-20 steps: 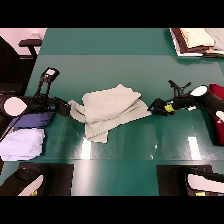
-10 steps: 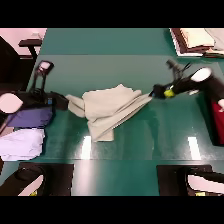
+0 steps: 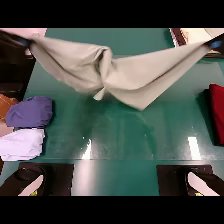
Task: Fold the shirts.
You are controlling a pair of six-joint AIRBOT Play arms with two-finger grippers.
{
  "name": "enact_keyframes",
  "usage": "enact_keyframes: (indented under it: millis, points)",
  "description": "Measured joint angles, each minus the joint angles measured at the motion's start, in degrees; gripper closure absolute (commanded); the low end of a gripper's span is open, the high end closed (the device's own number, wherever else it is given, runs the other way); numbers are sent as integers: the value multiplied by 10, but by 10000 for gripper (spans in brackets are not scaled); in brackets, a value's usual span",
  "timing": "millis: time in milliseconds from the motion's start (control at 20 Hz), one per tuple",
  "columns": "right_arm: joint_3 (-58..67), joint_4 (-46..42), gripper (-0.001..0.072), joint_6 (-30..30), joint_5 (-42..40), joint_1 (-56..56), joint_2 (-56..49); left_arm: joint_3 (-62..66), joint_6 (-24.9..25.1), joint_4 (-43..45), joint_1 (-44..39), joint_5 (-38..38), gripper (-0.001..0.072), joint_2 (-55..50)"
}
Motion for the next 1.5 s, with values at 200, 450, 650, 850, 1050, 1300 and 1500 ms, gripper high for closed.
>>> enact_keyframes:
  millis: [200,450,650,850,1050,1300,1500]
  points:
    - [97,-17,696,7,36,-56,48,152,5,0,0,-75,683,0]
    - [206,-38,696,21,84,-141,35,252,9,0,0,-114,682,2]
    - [198,-44,697,28,117,-160,-23,172,9,12,0,-129,682,-7]
    - [116,-52,697,32,125,-117,-116,3,9,18,0,-113,682,-60]
    - [52,-68,696,34,86,-65,-231,-123,14,23,0,-5,681,-165]
    - [60,-73,294,36,22,-32,-340,-151,11,43,6,136,322,-284]
    - [107,-45,301,33,36,-41,-376,-116,-22,47,45,132,178,-312]
